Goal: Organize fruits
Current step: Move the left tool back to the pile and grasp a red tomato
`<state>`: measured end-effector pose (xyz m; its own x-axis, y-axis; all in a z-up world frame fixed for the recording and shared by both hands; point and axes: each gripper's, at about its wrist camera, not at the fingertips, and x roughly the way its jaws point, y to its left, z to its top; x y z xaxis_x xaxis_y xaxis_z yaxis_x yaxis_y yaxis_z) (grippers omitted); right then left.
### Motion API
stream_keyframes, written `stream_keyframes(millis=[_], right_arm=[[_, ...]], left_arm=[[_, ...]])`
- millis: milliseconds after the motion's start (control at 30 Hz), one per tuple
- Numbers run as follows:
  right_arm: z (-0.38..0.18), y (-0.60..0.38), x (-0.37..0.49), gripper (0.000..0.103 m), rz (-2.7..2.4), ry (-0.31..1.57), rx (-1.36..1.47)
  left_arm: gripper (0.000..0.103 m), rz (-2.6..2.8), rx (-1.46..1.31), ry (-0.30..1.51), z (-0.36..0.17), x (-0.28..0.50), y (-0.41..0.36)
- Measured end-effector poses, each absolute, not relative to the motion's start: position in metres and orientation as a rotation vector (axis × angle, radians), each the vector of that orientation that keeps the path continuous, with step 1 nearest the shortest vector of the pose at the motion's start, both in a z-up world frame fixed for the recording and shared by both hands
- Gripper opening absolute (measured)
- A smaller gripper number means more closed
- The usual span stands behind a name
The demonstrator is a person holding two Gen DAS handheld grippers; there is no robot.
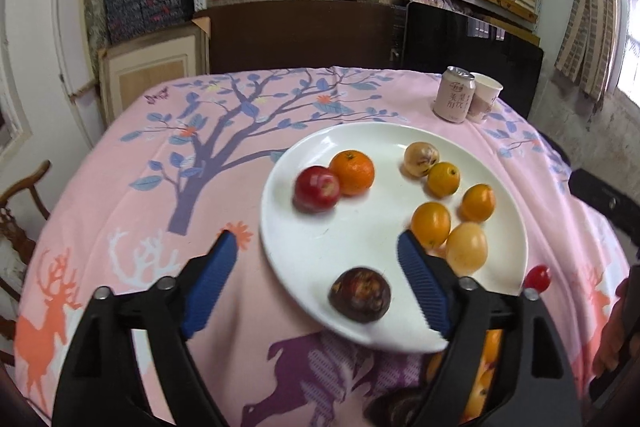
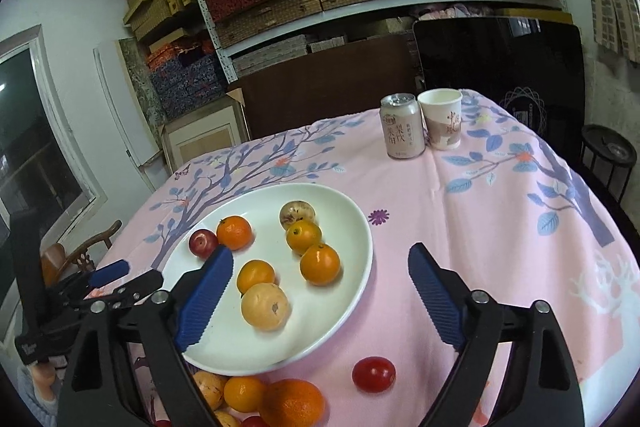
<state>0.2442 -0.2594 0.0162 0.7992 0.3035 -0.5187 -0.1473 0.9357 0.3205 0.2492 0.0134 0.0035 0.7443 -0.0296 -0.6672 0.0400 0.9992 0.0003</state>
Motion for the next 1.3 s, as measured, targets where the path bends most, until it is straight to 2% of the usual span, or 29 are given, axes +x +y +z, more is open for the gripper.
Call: stream_keyframes(millis=[133, 233, 333, 500, 767, 1300], right_arm=[[0.009, -0.261, 0.237, 0.091, 0.243, 0.612, 0.293], [0.007, -0.264, 0.222, 0.091, 0.225, 0.597, 0.294], [0.005, -0.272, 0.203, 0.097, 0.2, 0.576, 0.307], [-0.005, -0.294, 0.172, 0.099, 0.189, 0.565, 0.429], [-0.015, -0.298, 0.139, 0.1, 0.218, 0.585, 0.445], [-0.019, -0.3, 0.14, 0.1, 0.248, 0.636, 0.484]], left_arm=[[0.086, -0.014, 0.015, 0.741, -0.001, 0.224, 0.017], [0.09, 0.014, -0.015, 0.729, -0.003, 0.198, 0.027], [0.091, 0.029, -0.078, 0.725, -0.005, 0.176, 0.04], [0.091, 0.054, -0.138, 0.741, -0.017, 0.143, 0.052], [0.094, 0.019, -0.091, 0.74, -0.02, 0.134, 0.04], [0.094, -0.004, -0.032, 0.758, -0.023, 0.136, 0.025]])
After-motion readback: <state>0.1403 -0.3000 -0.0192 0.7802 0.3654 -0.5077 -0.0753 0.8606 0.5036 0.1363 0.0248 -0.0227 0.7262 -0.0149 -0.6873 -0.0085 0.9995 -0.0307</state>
